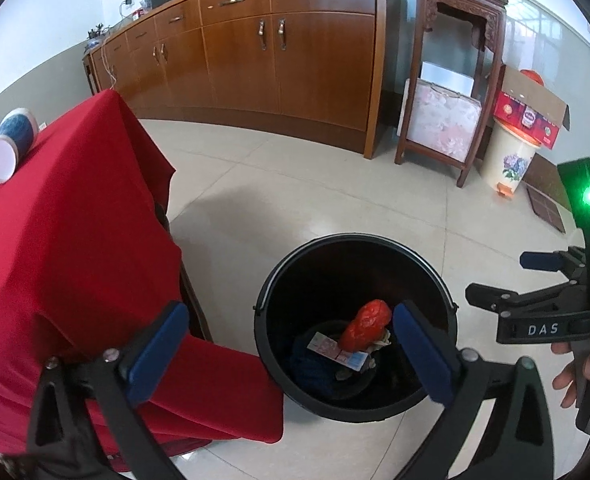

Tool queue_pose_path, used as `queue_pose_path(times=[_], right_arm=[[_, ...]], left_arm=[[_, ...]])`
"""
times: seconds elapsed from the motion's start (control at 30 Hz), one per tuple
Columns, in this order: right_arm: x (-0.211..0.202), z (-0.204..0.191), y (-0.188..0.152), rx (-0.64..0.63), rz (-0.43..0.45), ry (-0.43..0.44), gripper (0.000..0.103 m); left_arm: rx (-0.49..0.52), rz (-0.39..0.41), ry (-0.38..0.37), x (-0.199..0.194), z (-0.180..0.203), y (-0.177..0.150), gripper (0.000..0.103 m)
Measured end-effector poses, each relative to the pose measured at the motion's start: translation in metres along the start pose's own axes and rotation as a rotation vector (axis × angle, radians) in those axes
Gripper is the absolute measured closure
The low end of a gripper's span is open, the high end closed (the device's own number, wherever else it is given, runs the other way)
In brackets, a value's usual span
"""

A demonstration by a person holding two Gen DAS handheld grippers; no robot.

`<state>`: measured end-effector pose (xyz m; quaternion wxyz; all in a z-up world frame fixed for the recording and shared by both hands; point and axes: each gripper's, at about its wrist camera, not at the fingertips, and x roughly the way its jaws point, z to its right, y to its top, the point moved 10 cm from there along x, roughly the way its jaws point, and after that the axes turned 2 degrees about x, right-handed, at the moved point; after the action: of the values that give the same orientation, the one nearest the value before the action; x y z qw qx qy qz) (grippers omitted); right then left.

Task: Collect trash
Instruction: 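Open both tools to drop the towel and bag into the bin, then move both tools back toward the remaining items on the table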

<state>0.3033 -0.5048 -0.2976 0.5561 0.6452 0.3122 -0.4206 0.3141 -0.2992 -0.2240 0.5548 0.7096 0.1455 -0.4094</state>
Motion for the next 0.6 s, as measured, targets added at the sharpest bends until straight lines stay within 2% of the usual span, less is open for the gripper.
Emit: queue_pose_path(times=[0.33, 0.6], right_arm=[[-0.013, 0.002, 0.004, 0.020, 0.034, -0.004, 0.000], [-0.046, -0.012, 0.003, -0.005, 0.095, -0.005, 0.000]], left_arm=[[0.009, 0.026, -0.006, -0.014, 0.003, 0.007, 0.000], [-0.011, 0.059, -0.002, -0.034, -0.002, 0.012, 0.000]])
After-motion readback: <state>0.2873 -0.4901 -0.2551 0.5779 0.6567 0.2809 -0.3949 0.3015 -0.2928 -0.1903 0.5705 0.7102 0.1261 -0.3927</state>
